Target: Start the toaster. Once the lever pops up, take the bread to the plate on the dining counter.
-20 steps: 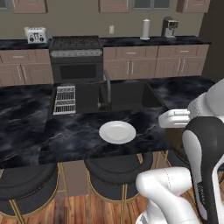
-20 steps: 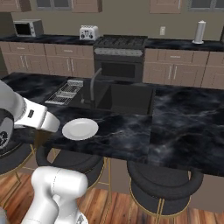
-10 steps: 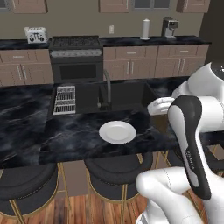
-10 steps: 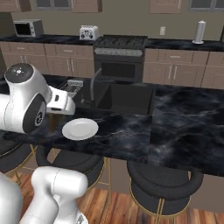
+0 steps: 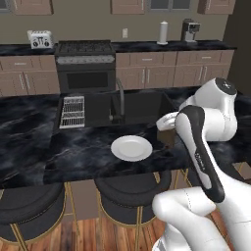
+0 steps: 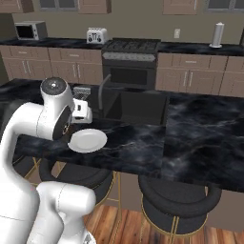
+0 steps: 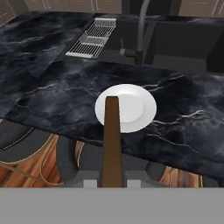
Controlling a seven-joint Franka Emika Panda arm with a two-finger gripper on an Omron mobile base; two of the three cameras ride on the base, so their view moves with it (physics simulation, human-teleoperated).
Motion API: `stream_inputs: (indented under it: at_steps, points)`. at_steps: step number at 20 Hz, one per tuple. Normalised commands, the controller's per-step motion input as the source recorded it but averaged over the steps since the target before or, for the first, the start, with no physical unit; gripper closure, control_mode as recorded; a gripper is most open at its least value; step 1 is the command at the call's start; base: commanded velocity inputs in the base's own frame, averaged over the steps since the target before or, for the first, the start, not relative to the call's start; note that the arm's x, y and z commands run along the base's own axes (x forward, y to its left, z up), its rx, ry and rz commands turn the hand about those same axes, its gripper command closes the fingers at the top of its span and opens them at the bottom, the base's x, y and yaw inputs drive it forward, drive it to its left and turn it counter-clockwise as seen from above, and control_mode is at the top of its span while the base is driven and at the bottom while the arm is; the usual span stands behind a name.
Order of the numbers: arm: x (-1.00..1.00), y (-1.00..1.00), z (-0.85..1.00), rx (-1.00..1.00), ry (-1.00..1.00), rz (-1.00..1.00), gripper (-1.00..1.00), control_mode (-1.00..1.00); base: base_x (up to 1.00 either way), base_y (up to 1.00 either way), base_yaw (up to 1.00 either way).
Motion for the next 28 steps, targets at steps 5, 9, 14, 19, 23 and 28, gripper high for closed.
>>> stream_inputs:
  at_steps: [5, 9, 14, 19, 23, 28]
  points:
    - [0.51, 0.14, -0.66, 0.0, 0.0, 0.11, 1.0, -1.0, 0.0, 0.0, 0.0]
    - [0.53, 0.09, -0.57, 0.0, 0.0, 0.1, 1.0, -1.0, 0.0, 0.0, 0.0]
    - [0.51, 0.02, -0.26, 0.0, 0.0, 0.05, 1.0, -1.0, 0.0, 0.0, 0.0]
    - [0.56, 0.02, 0.0, 0.0, 0.0, 0.01, 1.0, -1.0, 0.0, 0.0, 0.0]
    - [0.61, 0.03, 0.0, 0.0, 0.0, 0.0, 1.0, -1.0, 0.0, 0.0, 0.0]
    - [0.47, 0.09, -0.09, 0.0, 0.0, 0.0, 1.0, -1.0, 0.0, 0.0, 0.0]
